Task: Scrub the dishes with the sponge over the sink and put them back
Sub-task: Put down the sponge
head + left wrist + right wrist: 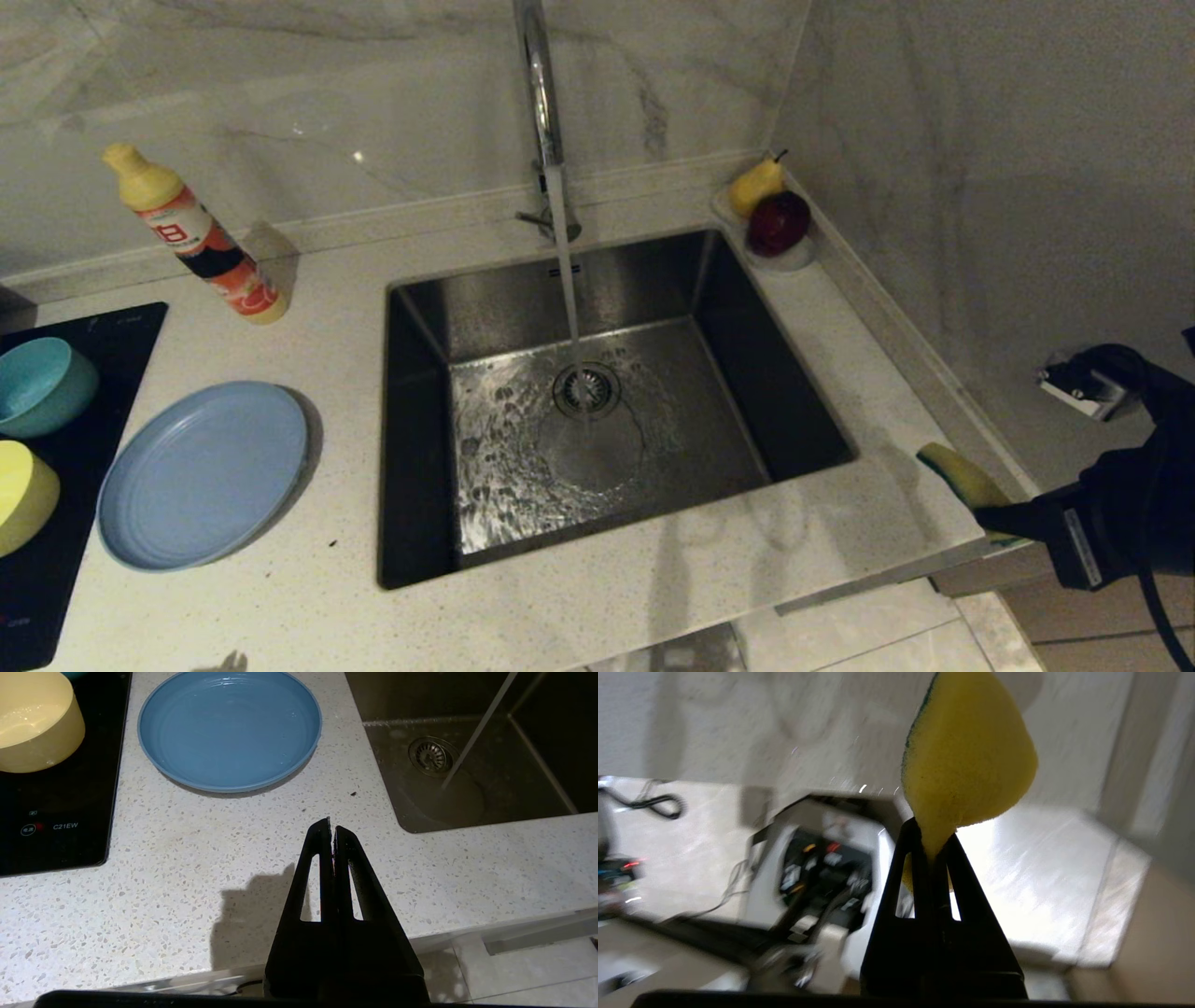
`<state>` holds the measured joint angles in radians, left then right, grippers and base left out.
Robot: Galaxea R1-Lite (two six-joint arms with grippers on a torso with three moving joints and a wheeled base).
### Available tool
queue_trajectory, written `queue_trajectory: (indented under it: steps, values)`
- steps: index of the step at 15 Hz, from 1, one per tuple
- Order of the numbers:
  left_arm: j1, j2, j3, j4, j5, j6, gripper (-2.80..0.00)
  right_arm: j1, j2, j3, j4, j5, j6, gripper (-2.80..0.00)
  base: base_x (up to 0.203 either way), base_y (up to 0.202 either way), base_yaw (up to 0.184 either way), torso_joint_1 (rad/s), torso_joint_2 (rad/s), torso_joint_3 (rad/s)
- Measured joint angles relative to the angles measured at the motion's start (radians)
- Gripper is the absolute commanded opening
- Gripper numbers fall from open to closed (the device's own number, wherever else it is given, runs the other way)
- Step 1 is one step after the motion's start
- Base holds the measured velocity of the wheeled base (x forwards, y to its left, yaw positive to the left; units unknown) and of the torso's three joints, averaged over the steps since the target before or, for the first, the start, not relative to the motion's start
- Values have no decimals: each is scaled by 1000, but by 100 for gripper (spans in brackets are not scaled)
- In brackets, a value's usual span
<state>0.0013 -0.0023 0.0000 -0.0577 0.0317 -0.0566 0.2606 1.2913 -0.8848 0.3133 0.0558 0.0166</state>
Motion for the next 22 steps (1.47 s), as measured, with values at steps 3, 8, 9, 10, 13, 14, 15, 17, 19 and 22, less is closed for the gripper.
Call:
queue_trajectory:
  steps: [3,8,9,10,13,14,15,17,19,22]
  values:
    - [0,0,0,0,0,0,-280,4,17,43,-95,-10,-36,-280,0,0,0,0,0,0]
    - [0,0,0,0,0,0,-280,39,89,68,-262,-106,-116,-280,0,0,0,0,0,0]
    - [0,0,0,0,0,0,-280,46,113,84,-310,-133,-136,-280,0,0,0,0,0,0]
    - [0,0,0,0,0,1,-280,51,139,111,-380,-147,-162,-280,0,0,0,0,0,0]
    - [0,0,0,0,0,0,-280,53,216,179,-596,-193,-228,-280,0,0,0,0,0,0]
    - [0,0,0,0,0,1,-280,52,240,188,-633,-218,-235,-280,0,0,0,0,0,0]
    - [0,0,0,0,0,0,-280,51,261,192,-647,-231,-247,-280,0,0,0,0,0,0]
    - [0,0,0,0,0,0,-280,53,303,202,-723,-259,-289,-280,0,0,0,0,0,0]
    - [0,0,0,0,0,0,-280,55,338,225,-838,-301,-351,-280,0,0,0,0,0,0]
    - [0,0,0,0,0,0,-280,58,368,237,-878,-312,-373,-280,0,0,0,0,0,0]
